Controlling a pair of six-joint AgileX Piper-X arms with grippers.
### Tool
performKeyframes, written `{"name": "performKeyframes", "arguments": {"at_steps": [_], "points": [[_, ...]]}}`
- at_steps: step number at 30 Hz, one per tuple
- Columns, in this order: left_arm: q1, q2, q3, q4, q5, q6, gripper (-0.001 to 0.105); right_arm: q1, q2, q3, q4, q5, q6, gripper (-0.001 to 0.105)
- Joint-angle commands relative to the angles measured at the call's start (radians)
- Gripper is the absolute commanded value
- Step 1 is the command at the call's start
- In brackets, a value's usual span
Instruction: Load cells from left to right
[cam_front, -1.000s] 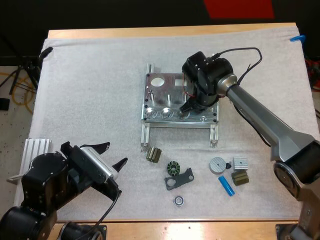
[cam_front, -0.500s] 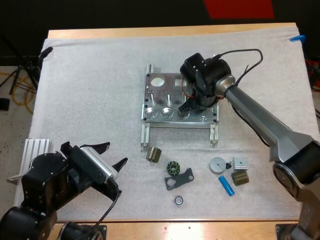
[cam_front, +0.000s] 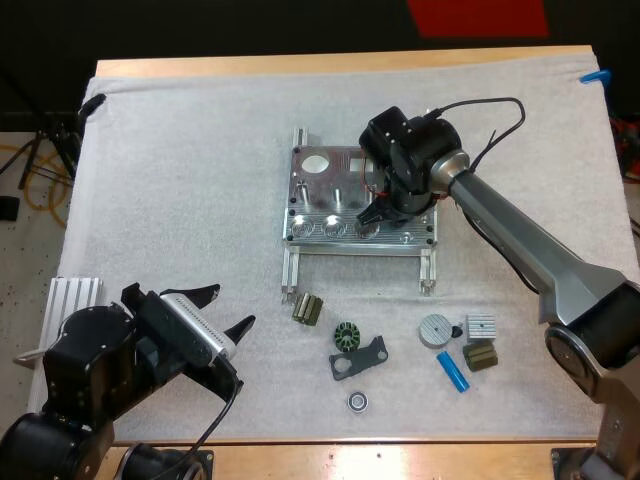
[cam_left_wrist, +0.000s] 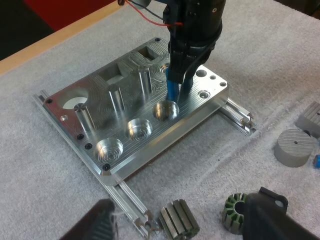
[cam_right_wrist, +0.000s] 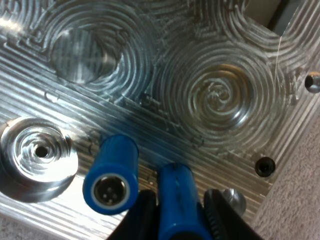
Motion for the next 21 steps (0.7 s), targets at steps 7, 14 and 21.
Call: {"name": "performKeyframes", "arguments": {"at_steps": [7, 14, 21], "points": [[0.002, 0.000, 0.000, -0.006, 0.007, -0.001, 0.054, -0.014, -0.004, -0.002, 0.022, 0.098, -0.027, 0.057], [0.002, 0.000, 0.000, -0.006, 0.007, -0.001, 0.054, -0.014, -0.038, -0.002, 0.003, 0.083, -0.034, 0.057], [0.002, 0.000, 0.000, -0.006, 0.007, -0.001, 0.054, -0.014, -0.109, -0.002, -0.049, -0.027, -0.046, 0.057]]}}
